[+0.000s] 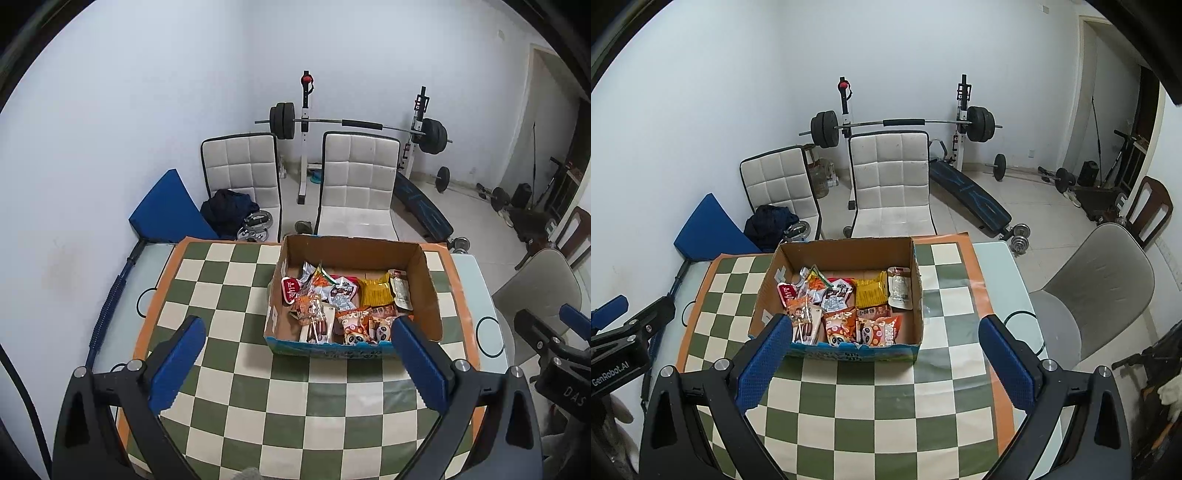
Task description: Organize snacks
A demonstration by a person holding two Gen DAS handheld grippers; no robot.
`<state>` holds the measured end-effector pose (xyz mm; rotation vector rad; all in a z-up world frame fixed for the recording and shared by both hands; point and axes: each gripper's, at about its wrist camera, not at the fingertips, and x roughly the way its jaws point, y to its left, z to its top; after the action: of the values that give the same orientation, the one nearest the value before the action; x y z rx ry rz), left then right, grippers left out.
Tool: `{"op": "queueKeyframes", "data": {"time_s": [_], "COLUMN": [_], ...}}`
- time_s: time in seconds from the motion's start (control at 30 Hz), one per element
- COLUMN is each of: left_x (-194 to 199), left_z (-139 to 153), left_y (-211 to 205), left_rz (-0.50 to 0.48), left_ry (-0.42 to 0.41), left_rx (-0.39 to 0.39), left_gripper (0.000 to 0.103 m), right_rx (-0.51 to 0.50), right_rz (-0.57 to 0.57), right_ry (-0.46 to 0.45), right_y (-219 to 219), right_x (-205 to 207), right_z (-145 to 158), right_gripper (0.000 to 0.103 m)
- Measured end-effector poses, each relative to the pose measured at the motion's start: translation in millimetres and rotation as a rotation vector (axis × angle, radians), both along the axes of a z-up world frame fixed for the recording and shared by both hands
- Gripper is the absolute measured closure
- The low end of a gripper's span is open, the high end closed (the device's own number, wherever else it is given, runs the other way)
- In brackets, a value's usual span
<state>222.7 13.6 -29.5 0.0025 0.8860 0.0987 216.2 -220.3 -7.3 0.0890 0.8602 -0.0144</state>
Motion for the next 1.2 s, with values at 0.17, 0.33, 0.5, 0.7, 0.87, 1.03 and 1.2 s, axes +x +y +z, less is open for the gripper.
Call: {"op": "queueKeyframes", "data": {"time_s": [0.17,0.33,0.5,0.7,0.87,1.03,1.2], "left_x": [-0.4,-2.6,-2.6,-2.5,-2.8,-2.6,-1.6], "left_z": [-1.9,-4.6,-4.9,-4.6,-4.5,-4.6,-3.0], "left_y": [0.9,0.9,0.5,0.5,-0.1,-0.4,-1.7], "left_rz": [0.002,-0.001,0.001,0.005,0.004,0.004,-0.003], "left_ry": [0.008,0.012,0.008,0.008,0.005,0.003,0.007], "left_rx": [-0.005,-0.004,-0.003,-0.004,-0.002,-0.002,0.000], "left_gripper": [0.000,0.000,0.000,0.000,0.000,0.000,0.000], "right_rx": [-0.005,-0.019,-0.020,-0.021,-0.022,-0.021,-0.022], "right_rz": [0.009,0.026,0.029,0.029,0.029,0.028,0.028], "right_ry": [0.008,0.011,0.014,0.007,0.005,0.003,0.001], "right_y": [3.0,7.4,9.1,10.8,11.2,10.6,10.1], "right_x": [1.7,0.6,0.4,-1.3,-2.4,-3.2,-3.5], "right_z": [-1.3,-2.8,-4.1,-4.1,-3.7,-2.8,-2.5], "right_gripper": [0.000,0.000,0.000,0.000,0.000,0.000,0.000]}}
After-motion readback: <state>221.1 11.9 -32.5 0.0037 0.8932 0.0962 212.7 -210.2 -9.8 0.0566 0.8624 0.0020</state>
